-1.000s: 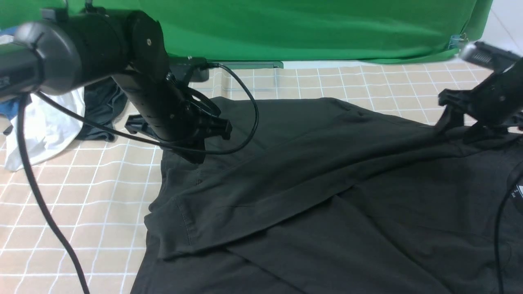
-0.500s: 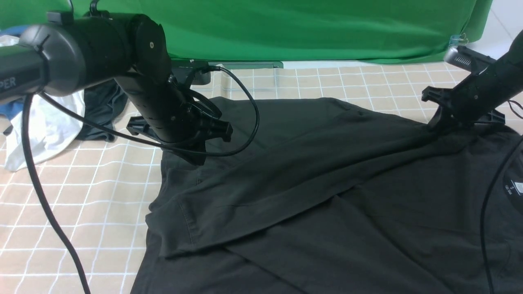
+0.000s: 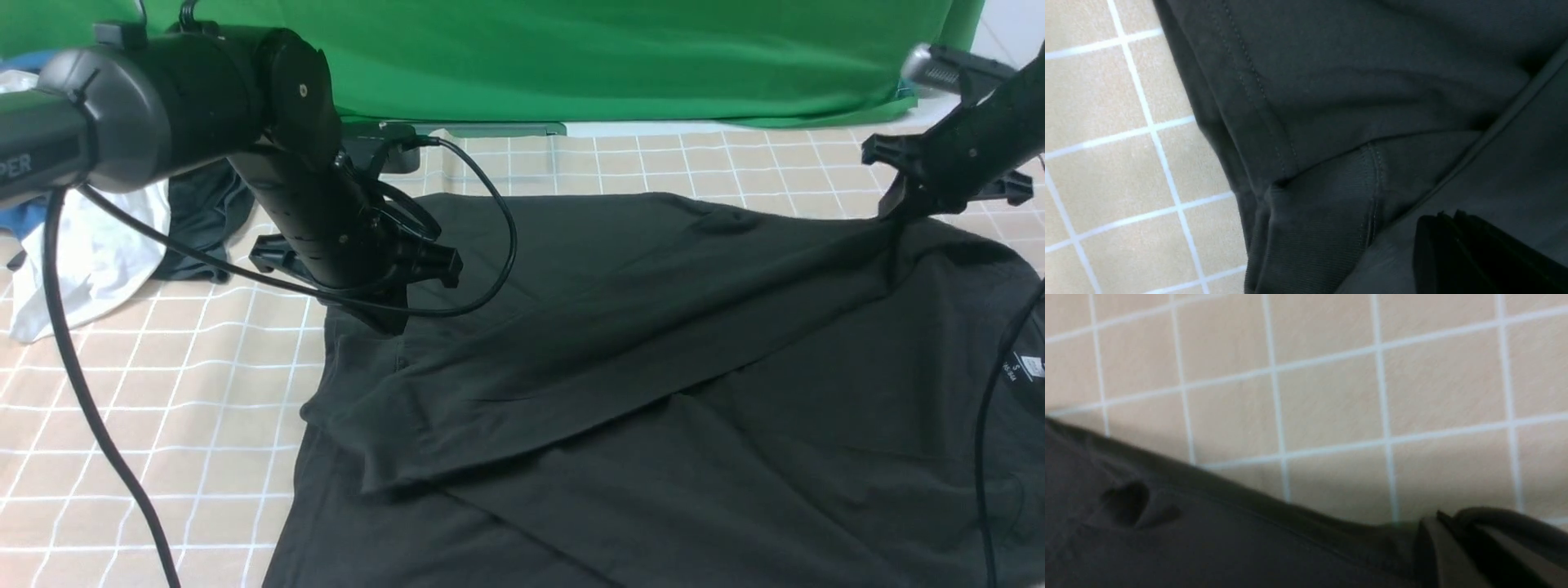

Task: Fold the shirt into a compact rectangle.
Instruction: 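Grasp the near edge of the shirt at its hem and shoulder corners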

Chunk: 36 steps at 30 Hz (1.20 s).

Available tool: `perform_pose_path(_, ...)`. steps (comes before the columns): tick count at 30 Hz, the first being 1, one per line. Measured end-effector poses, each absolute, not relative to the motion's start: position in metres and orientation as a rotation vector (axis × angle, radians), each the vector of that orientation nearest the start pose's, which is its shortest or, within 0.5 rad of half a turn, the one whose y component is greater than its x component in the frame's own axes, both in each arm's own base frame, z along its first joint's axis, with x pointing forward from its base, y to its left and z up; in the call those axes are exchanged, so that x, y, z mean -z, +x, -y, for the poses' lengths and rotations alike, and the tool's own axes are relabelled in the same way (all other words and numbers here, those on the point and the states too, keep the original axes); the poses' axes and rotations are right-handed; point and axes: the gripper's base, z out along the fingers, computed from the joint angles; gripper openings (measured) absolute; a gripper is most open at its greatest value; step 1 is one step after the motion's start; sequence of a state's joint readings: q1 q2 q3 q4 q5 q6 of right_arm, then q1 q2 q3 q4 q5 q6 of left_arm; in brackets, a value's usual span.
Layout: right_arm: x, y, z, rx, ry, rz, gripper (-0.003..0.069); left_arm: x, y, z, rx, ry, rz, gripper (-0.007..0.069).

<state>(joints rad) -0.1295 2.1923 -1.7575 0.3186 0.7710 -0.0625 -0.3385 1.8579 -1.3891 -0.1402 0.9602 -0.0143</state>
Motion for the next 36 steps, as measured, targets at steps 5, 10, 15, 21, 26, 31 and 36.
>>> perform_pose_path(5,-0.19,0.482,0.047,-0.284,0.338,-2.585,0.0274,-0.224,0.354,0.136,0.241,0.372,-2.888,0.0019)
perform_pose_path(10,-0.201,0.479,0.047,-0.237,0.219,-2.676,0.0482,-0.246,0.346,0.133,0.253,0.374,-2.845,0.0019)
perform_pose_path(15,-0.26,0.453,0.051,-0.098,0.04,-2.809,0.0351,-0.278,0.301,0.117,0.267,0.321,-2.837,0.0019)
perform_pose_path(21,-0.323,0.411,0.045,-0.086,-0.005,-2.73,0.006,-0.245,0.237,0.098,0.241,0.166,-3.018,0.0019)
perform_pose_path(26,-0.341,0.364,0.032,-0.182,-0.025,-2.717,0.0036,-0.211,0.191,0.084,0.185,0.138,-3.153,0.0029)
perform_pose_path(31,-0.33,0.321,0.021,-0.264,-0.041,-2.727,0.0036,-0.185,0.171,0.076,0.147,0.142,-3.21,0.0188)
perform_pose_path(36,-0.329,0.285,0.016,-0.264,-0.063,-2.703,0.0036,-0.172,0.168,0.074,0.16,0.142,-3.147,0.0417)
